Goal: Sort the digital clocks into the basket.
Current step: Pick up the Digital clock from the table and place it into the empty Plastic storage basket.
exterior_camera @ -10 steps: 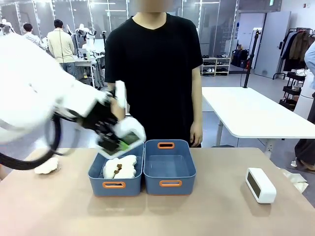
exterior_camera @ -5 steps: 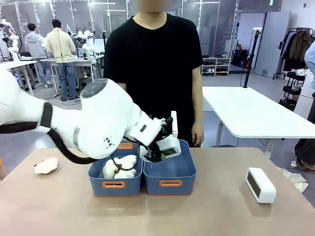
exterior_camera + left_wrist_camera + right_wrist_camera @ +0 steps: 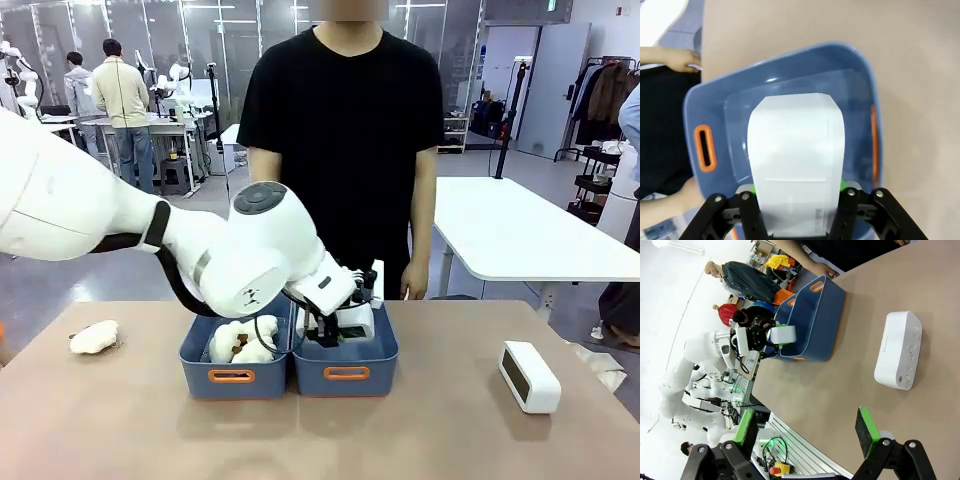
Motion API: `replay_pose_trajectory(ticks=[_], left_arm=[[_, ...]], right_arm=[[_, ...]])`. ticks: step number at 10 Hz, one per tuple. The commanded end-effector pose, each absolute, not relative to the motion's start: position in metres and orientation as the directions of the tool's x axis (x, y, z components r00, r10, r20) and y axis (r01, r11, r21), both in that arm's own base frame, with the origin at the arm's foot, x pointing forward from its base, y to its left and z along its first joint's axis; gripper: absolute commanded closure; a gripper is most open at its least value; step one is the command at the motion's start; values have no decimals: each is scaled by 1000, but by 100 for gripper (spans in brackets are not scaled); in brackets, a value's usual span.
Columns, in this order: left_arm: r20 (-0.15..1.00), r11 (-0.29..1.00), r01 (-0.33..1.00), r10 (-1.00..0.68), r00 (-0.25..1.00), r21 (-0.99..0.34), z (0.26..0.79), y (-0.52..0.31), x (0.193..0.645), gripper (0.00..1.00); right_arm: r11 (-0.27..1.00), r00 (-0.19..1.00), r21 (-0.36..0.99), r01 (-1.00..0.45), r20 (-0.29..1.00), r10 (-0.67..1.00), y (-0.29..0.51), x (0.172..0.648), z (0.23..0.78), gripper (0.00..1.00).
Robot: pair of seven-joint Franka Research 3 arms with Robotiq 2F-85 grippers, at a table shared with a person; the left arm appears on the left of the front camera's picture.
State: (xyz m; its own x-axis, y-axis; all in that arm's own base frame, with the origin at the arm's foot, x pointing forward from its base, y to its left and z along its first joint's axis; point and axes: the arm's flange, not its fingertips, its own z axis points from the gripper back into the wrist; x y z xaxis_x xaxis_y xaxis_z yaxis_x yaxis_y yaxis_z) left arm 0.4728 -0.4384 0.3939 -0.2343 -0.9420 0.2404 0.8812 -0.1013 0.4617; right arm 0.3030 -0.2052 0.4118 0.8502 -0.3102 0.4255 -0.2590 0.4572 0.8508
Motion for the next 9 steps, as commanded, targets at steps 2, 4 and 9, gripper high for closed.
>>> replay_pose_trajectory(ticks=[2,4,9], left_arm=[[229,-92,906,-953,-201,412,393,-451,476,41],[230,-74,909,-956,-182,411,397,-445,476,31],[324,22,957,-943,-76,289,433,-405,464,22]], right_arm=[[447,843,852,-272,435,-316,-205,303,413,0],[447,843,852,-272,435,-316,-205,303,413,0],[447,843,852,-272,435,-316,-205,303,413,0]])
